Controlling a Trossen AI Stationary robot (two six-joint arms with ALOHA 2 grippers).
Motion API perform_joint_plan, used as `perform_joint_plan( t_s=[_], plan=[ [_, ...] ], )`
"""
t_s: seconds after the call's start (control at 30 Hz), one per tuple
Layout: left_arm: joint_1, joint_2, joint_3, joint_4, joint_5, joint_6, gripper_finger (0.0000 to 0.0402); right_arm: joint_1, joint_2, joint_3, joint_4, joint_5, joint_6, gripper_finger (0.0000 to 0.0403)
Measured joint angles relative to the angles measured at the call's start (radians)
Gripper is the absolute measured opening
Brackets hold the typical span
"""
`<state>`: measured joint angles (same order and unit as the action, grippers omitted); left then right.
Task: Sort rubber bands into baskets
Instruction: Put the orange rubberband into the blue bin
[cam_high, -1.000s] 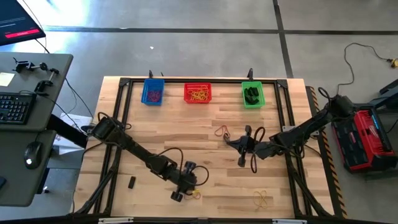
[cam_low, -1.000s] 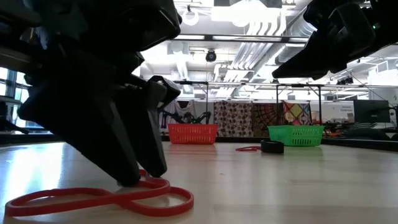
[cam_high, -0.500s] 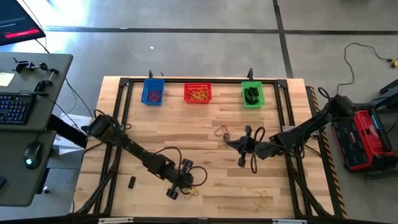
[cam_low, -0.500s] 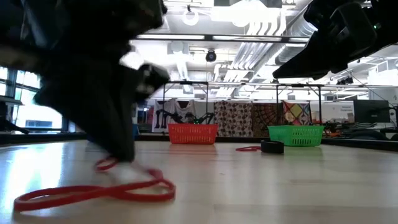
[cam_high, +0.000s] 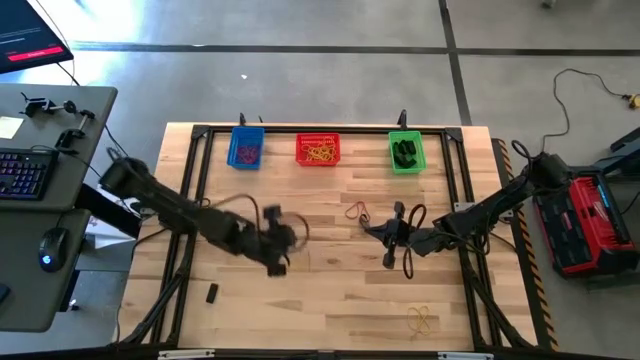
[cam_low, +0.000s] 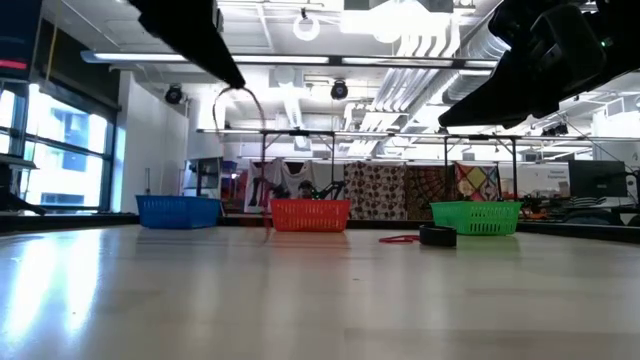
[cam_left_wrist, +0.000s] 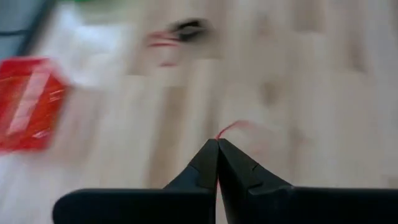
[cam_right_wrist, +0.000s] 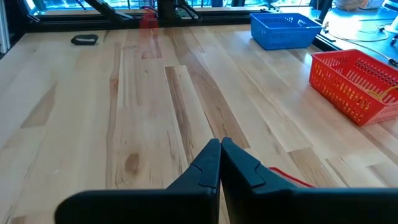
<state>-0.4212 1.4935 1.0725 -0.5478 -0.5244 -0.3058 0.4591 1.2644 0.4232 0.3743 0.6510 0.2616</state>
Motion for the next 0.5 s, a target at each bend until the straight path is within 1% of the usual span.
perform_joint_plan(
  t_s=[0.1, 0.17, 0.33, 0.5],
  plan=[
    [0.059, -0.079, 0.000, -0.088, -0.068, -0.062, 0.0000, 0.000, 0.000, 0.000, 0.000, 0.000, 0.000, 0.0000],
    [0.105, -0.122, 0.000, -0.137, -0.091, -0.087, 0.0000, 0.000, 0.000, 0.000, 0.000, 0.000, 0.000, 0.0000],
    [0.233, -0.200, 0.000, -0.201, -0.102, -0.094, 0.0000, 0.000, 0.000, 0.000, -0.002, 0.000, 0.000, 0.0000],
    [0.397, -0.236, 0.000, -0.249, -0.113, -0.087, 0.0000, 0.000, 0.000, 0.000, -0.004, 0.000, 0.000, 0.0000]
  ],
)
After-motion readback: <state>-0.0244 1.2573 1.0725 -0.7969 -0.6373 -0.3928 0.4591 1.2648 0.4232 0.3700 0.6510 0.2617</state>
